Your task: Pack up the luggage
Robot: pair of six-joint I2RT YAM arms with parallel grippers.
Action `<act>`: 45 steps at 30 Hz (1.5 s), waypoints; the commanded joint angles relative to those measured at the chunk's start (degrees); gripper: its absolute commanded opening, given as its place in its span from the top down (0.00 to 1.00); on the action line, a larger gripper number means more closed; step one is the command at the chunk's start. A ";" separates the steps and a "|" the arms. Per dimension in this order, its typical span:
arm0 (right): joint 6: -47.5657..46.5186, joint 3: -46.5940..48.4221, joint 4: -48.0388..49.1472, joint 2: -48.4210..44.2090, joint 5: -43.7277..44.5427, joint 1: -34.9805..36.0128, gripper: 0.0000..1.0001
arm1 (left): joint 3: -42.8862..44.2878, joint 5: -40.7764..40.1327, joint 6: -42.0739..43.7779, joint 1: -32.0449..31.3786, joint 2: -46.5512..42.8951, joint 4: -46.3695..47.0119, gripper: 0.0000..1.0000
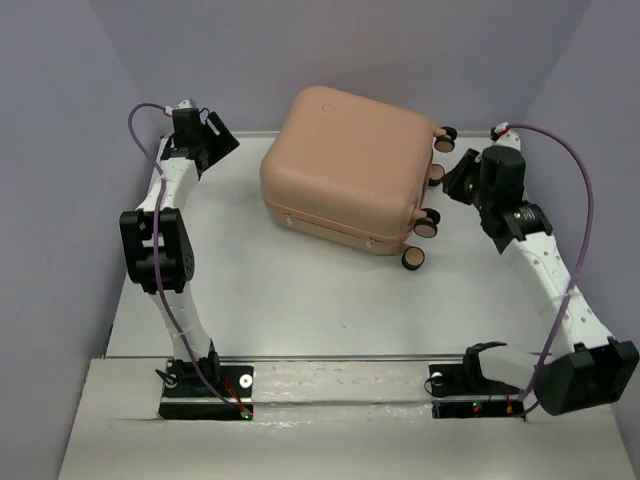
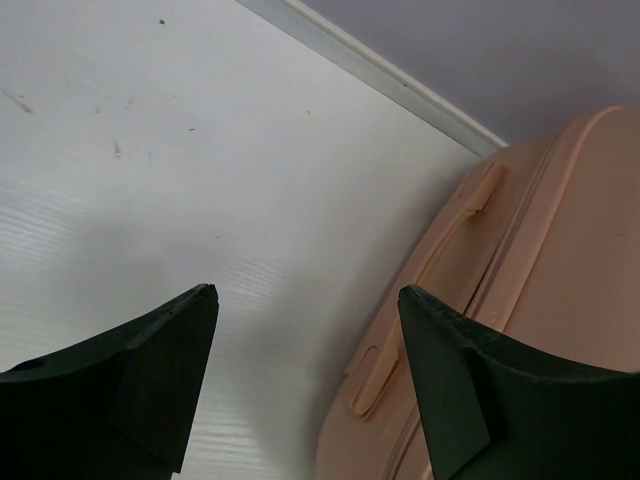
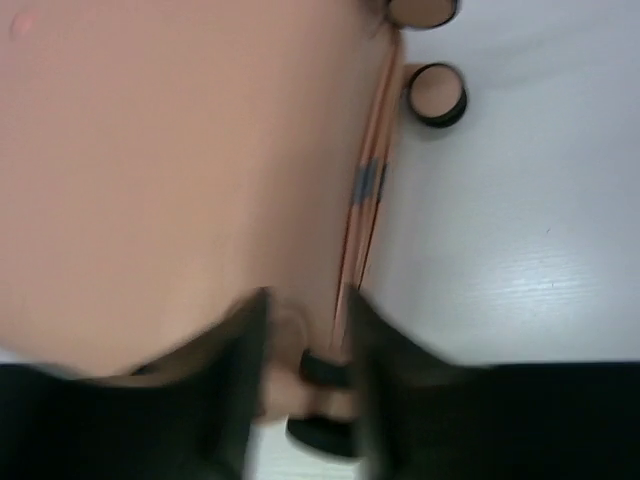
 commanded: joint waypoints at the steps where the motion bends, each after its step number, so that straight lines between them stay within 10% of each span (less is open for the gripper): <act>1: 6.76 4.49 6.70 10.28 -5.73 -13.36 0.93 | 5.28 2.10 -1.28 -2.98 2.00 2.22 0.17; 13: 5.99 9.41 11.46 32.35 -19.64 -16.11 0.93 | 11.71 -0.71 -1.28 -10.27 12.55 0.11 0.24; 32: -2.28 45.42 5.05 62.67 -38.71 0.25 0.84 | -46.70 -11.69 -12.18 -18.71 -24.67 25.24 0.36; 40: 8.61 82.47 1.18 82.53 -53.38 0.77 0.25 | -64.30 -20.21 -17.88 -32.23 -44.91 22.97 0.36; 45: 23.46 80.27 16.19 82.75 -59.90 -1.42 0.10 | -68.80 -24.43 -21.06 -38.75 -55.46 19.37 0.36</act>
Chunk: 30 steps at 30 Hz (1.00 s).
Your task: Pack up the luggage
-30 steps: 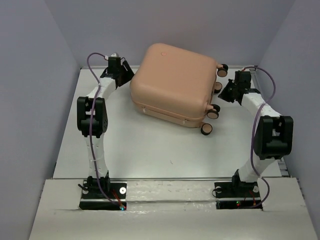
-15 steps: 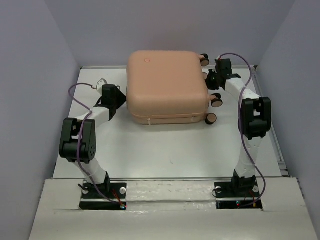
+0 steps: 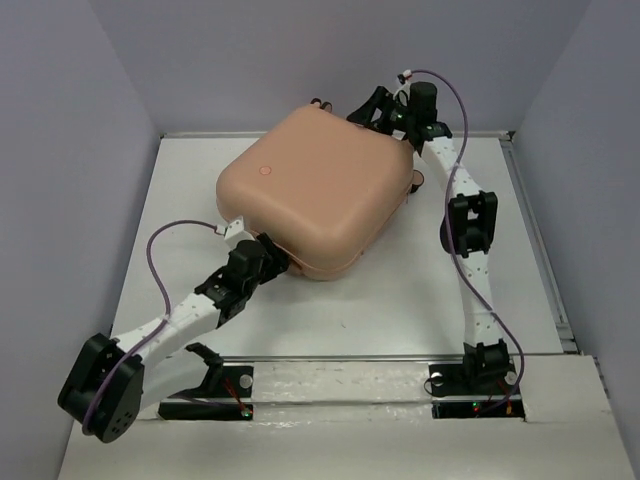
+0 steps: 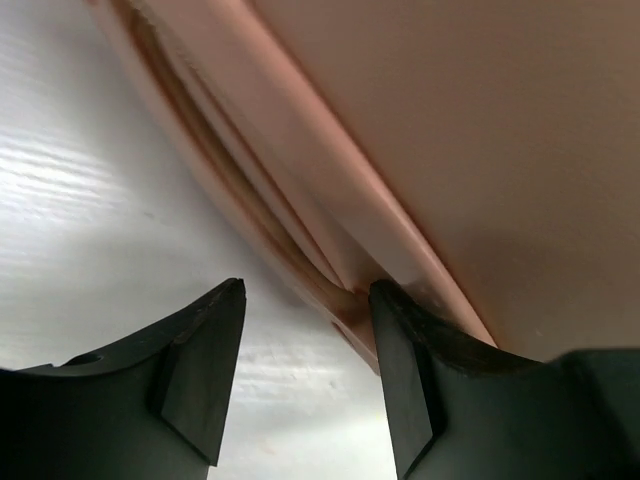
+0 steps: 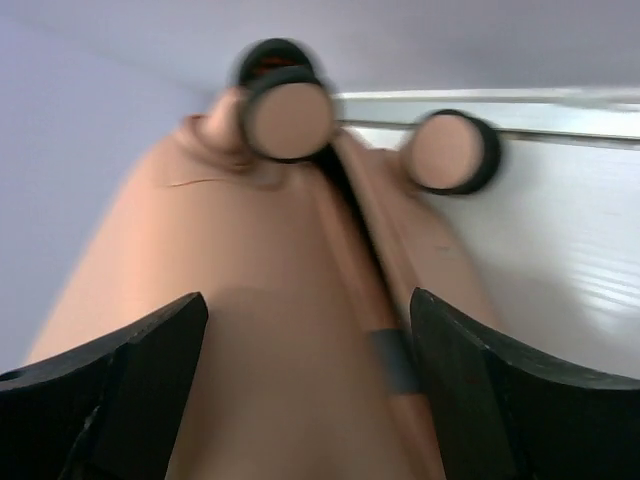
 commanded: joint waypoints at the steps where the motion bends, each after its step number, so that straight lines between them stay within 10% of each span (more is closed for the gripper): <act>1: 12.33 -2.27 11.04 -5.16 -15.84 3.85 0.10 | -0.87 -1.99 -4.82 -6.34 -7.65 1.37 0.36; 15: 1.72 -11.32 10.53 -30.87 -13.99 -3.46 0.07 | 6.60 -3.93 1.33 -6.52 -7.66 -0.22 0.29; 22: -16.49 -63.84 14.91 -69.16 3.29 8.21 0.88 | 6.34 -1.13 3.44 -5.64 -8.89 -0.30 0.30; 30: -10.97 -111.95 27.75 -101.92 19.41 19.04 0.93 | 4.32 6.00 6.07 -3.27 -9.41 0.75 0.50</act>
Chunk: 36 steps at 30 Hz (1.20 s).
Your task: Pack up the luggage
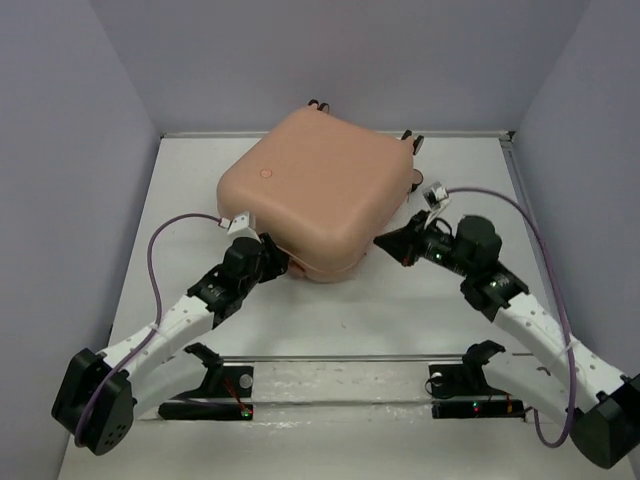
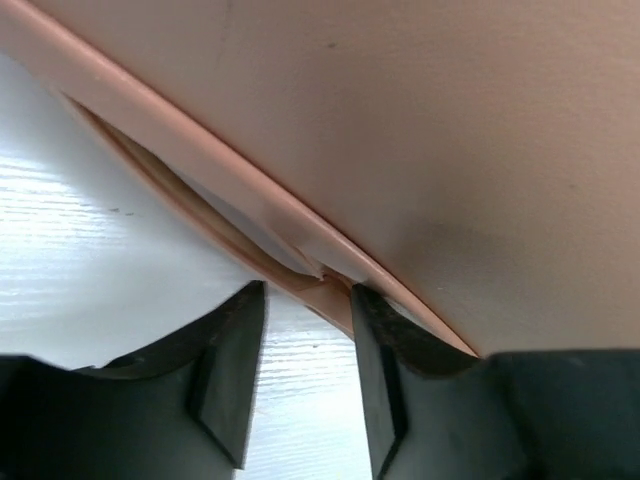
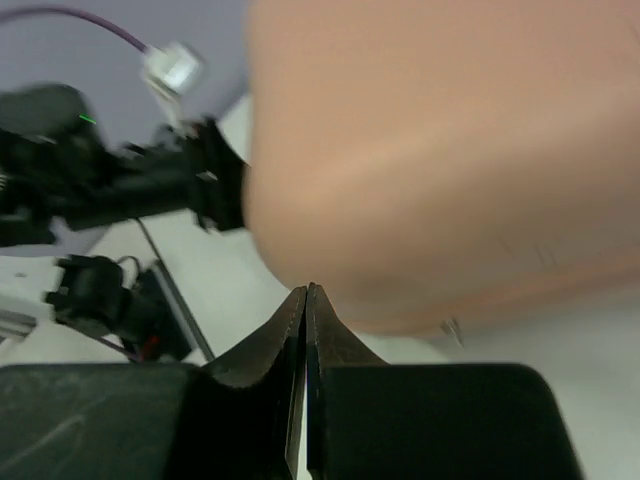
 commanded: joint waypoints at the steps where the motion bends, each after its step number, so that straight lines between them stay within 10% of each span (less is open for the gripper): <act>1: 1.65 -15.40 4.76 -6.79 11.06 -0.56 0.93 | 1.87 2.50 1.40 1.02 -2.42 8.34 0.54; 13: -4.94 -22.99 15.03 3.20 10.36 -0.03 0.44 | -3.41 17.34 0.52 -1.87 -10.87 6.84 0.79; 36: -11.53 -20.36 40.69 23.51 5.61 1.20 0.53 | 2.30 9.88 3.33 -8.65 -0.41 8.68 0.80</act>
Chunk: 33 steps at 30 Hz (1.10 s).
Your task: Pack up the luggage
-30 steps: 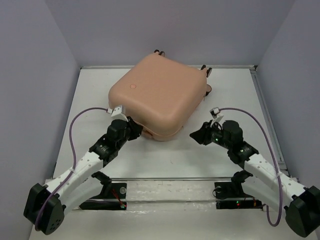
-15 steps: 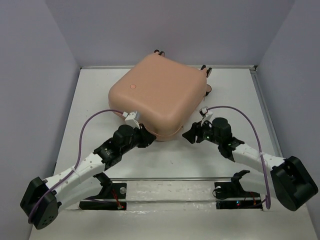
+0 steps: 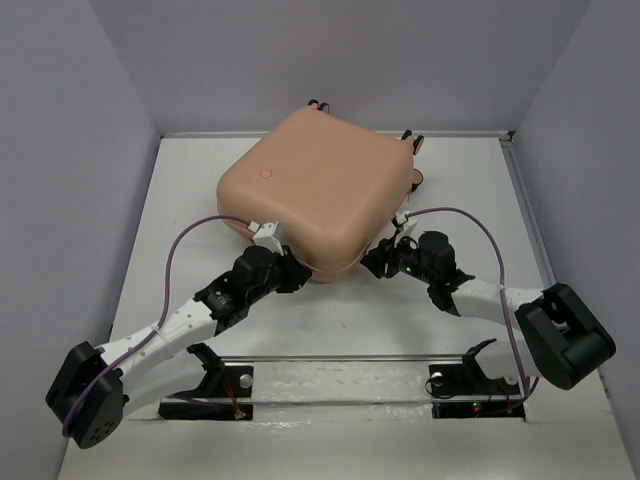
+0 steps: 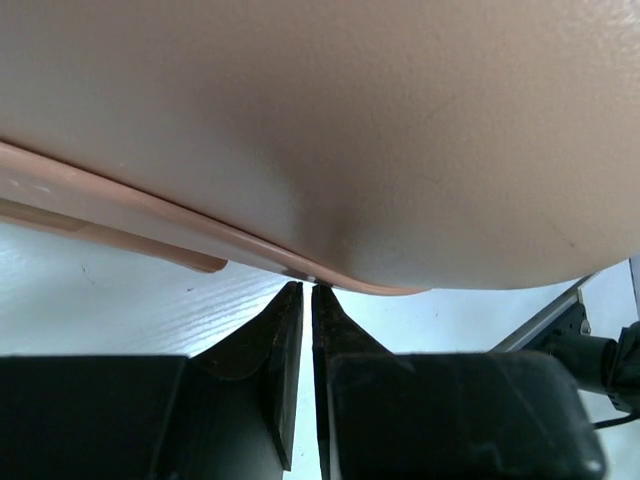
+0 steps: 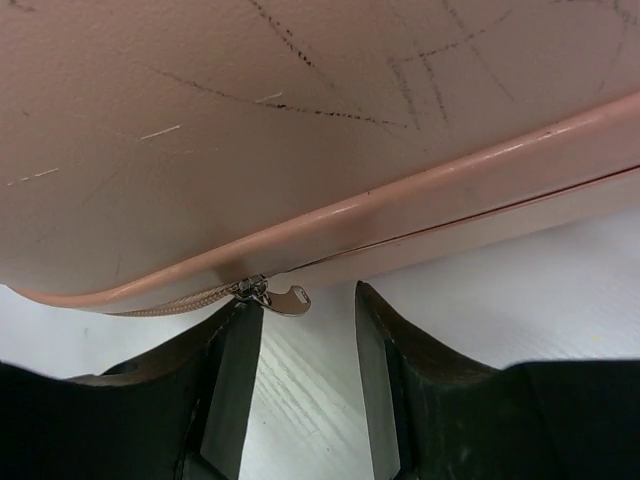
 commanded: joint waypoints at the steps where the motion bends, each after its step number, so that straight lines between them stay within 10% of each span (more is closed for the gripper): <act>1: -1.00 2.59 10.28 2.58 -0.91 0.57 0.55 | 4.01 -2.57 1.74 0.03 0.52 3.31 0.80; 10: 2.07 0.05 18.89 2.06 0.14 1.88 0.93 | 5.77 -3.10 1.56 -0.06 1.57 4.36 0.80; 23: 7.34 3.64 -16.58 -7.79 27.38 32.89 0.93 | 15.87 -6.00 3.49 0.03 10.18 7.35 0.80; 33: 13.85 22.17 -18.72 5.47 38.73 45.39 0.93 | 24.49 -2.58 5.08 0.03 18.44 6.30 0.80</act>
